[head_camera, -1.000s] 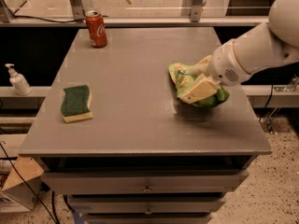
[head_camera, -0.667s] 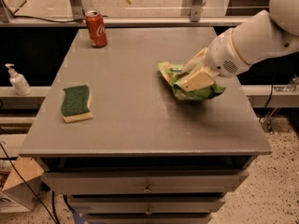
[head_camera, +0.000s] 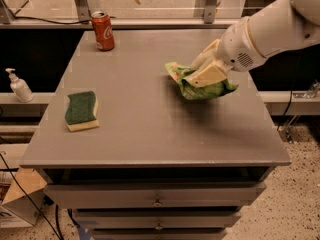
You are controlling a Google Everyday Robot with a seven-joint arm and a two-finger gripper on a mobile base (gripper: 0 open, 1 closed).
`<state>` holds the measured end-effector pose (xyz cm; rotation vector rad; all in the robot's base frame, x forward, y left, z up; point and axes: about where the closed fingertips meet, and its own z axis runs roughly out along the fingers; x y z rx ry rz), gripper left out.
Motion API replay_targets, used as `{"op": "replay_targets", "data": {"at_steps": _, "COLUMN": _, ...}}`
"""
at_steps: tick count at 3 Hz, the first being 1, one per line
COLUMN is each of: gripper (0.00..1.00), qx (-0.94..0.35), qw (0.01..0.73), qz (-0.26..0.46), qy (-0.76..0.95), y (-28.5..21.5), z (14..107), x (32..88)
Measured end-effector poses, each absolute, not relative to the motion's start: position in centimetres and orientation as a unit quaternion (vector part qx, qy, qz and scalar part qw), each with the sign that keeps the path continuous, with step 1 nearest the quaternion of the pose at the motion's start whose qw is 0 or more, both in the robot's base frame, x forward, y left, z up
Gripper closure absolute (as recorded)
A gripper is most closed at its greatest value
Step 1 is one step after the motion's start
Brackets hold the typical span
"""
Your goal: Pick green rice chip bag
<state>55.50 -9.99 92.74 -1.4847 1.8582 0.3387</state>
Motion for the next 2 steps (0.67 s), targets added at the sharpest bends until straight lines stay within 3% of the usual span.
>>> {"op": "replay_targets", "data": {"at_steps": 2, "gripper": 1.0, "qx": -0.592, "qw": 0.433, "qz": 0.052, "qy": 0.678, "y": -11.4, "z": 101.9, "x": 56.6}}
